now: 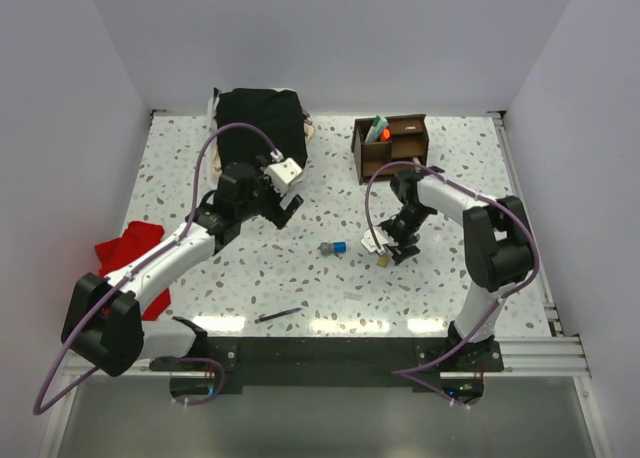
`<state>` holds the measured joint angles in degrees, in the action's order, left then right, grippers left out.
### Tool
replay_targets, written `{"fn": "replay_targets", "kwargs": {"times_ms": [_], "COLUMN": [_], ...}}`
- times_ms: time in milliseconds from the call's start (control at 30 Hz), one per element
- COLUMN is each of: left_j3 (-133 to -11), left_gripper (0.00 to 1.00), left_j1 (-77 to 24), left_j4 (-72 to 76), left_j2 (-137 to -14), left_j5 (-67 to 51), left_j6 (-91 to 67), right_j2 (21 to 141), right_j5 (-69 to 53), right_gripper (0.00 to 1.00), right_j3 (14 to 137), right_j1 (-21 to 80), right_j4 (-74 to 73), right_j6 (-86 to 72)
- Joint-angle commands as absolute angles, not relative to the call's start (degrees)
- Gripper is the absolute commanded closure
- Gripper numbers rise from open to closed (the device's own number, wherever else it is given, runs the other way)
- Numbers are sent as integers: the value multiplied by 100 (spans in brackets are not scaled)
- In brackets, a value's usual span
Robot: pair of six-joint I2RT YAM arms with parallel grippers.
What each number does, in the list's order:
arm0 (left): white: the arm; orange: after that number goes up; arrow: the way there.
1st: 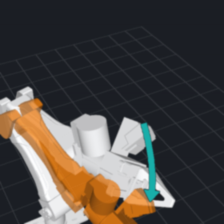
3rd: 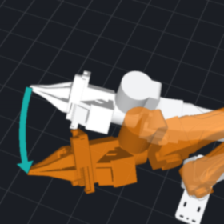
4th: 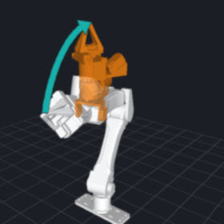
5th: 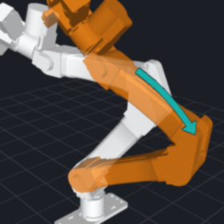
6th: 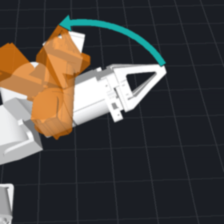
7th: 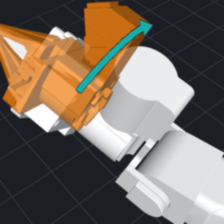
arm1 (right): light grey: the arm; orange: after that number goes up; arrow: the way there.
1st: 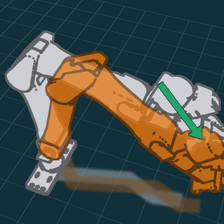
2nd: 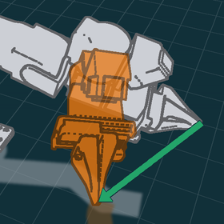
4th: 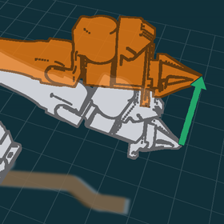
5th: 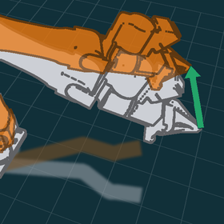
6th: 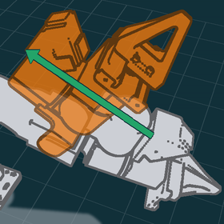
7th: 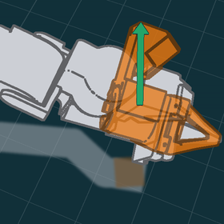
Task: Sort the stationery into containers
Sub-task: Pick up the stationery from the center of the board.
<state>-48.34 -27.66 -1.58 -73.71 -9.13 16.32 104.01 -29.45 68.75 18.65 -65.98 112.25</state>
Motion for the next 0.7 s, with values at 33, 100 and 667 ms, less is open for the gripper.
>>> {"fn": "replay_targets", "kwargs": {"times_ms": [33,100,667], "left_j3": [-4834,-4834,-4931], "left_gripper": [0,0,0], "left_j1": [-2690,-2681,-2610], "left_j4": [17,26,79], "left_j2": [-7251,-7277,-7471], "left_j5": [-888,-888,-958], "left_j6": [1714,1696,1696], "right_j2": [10582,10635,10617], "right_j5": [-2997,-2980,-3076], "right_gripper": [39,40,52], "right_j3": [6952,6978,6715], "right_j1": [1942,1951,1960], "right_j4": [-6328,-6293,-6055], "right_j6": [13772,13816,14062]}}
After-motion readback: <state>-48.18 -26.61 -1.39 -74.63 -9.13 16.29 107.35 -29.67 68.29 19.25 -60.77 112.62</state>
